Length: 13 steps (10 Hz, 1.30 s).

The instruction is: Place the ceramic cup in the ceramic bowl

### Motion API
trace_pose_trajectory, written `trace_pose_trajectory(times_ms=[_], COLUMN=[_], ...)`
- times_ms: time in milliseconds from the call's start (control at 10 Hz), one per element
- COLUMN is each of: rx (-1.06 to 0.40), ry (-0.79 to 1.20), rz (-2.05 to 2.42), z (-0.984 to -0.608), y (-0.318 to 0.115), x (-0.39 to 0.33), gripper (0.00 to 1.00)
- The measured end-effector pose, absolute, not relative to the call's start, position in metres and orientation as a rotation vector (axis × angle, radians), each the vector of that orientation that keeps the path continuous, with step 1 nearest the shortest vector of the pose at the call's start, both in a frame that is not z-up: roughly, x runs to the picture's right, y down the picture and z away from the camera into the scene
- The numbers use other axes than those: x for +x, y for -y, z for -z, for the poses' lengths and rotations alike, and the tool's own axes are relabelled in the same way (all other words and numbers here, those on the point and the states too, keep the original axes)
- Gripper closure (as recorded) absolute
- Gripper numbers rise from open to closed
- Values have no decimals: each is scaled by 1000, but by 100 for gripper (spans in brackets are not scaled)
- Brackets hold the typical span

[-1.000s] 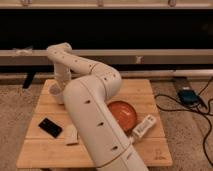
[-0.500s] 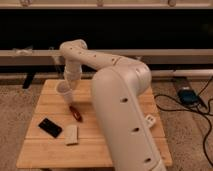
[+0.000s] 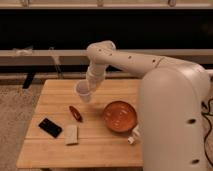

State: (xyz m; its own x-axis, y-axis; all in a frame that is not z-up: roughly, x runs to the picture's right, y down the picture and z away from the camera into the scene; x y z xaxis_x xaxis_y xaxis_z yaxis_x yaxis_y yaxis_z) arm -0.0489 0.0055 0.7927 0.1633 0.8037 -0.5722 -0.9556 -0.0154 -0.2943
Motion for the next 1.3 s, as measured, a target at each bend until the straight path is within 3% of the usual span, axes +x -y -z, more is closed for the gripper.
trace_pose_trajectory(times_ms=[300, 400, 600, 700, 1100, 1300], rx=[-679, -670, -654, -647, -686, -706], ry=[-290, -306, -340, -373, -451, -459], rz=[-1554, -1597, -1671, -1725, -1777, -1757], z=[-776, -772, -770, -773, -786, -787], y=[-17, -23, -33, -40, -73, -79], x=[25, 50, 88, 111, 138, 135], gripper=[100, 95, 78, 63, 24, 20])
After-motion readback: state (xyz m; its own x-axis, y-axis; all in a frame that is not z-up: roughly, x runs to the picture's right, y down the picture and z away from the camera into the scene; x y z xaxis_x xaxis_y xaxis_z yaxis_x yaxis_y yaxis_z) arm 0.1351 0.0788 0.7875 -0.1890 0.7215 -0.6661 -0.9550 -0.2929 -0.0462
